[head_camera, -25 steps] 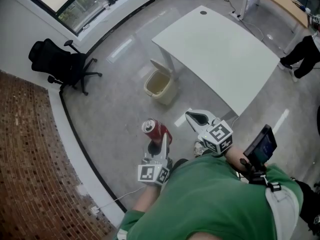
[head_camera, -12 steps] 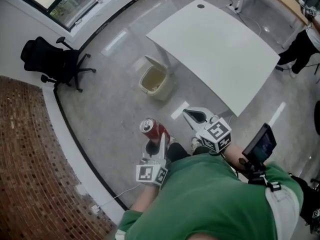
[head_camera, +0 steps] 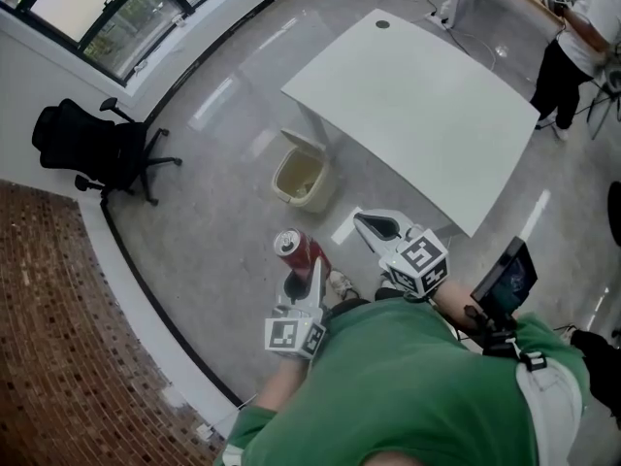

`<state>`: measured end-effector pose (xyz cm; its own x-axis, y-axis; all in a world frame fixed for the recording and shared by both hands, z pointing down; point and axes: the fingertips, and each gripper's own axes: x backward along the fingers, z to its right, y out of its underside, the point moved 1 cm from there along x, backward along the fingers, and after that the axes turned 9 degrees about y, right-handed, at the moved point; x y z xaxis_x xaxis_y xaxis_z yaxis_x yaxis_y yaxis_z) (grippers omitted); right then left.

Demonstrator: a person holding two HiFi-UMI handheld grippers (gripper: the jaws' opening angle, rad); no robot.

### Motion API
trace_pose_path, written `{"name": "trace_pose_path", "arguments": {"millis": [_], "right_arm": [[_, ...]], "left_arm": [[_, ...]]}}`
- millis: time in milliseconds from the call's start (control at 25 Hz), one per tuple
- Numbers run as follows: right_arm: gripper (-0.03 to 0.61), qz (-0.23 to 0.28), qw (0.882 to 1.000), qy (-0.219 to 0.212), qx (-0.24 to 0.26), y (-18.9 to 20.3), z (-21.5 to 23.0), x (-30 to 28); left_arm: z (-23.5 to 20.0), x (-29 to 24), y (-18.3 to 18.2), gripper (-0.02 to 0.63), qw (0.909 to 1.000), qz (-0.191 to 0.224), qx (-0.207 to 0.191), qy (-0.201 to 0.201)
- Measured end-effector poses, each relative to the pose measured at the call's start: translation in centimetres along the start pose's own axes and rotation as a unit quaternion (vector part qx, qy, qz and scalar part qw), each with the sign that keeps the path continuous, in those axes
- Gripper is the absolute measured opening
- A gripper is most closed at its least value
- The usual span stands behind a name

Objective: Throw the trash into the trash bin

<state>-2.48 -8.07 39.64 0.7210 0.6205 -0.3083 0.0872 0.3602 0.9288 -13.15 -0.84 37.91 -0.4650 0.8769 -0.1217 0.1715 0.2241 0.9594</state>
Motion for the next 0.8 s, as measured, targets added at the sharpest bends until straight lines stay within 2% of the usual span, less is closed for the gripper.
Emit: {"name": "trace_pose_path", "arguments": {"millis": [440, 800], "right_arm": [[0.003, 0.005, 0.999, 0.040, 0.000, -2.2, -1.5, -6.9], [0.003, 0.009, 0.997, 0.079, -0.014, -3.1, -0.4, -8.3]], "left_arm": [[-7.6, -1.3, -2.0, 0.109, 0.9991, 0.001, 0.003, 0.043], [-9.2, -3.6, -2.6, 0.109, 0.9961, -0.017, 0.005, 0.086]]}}
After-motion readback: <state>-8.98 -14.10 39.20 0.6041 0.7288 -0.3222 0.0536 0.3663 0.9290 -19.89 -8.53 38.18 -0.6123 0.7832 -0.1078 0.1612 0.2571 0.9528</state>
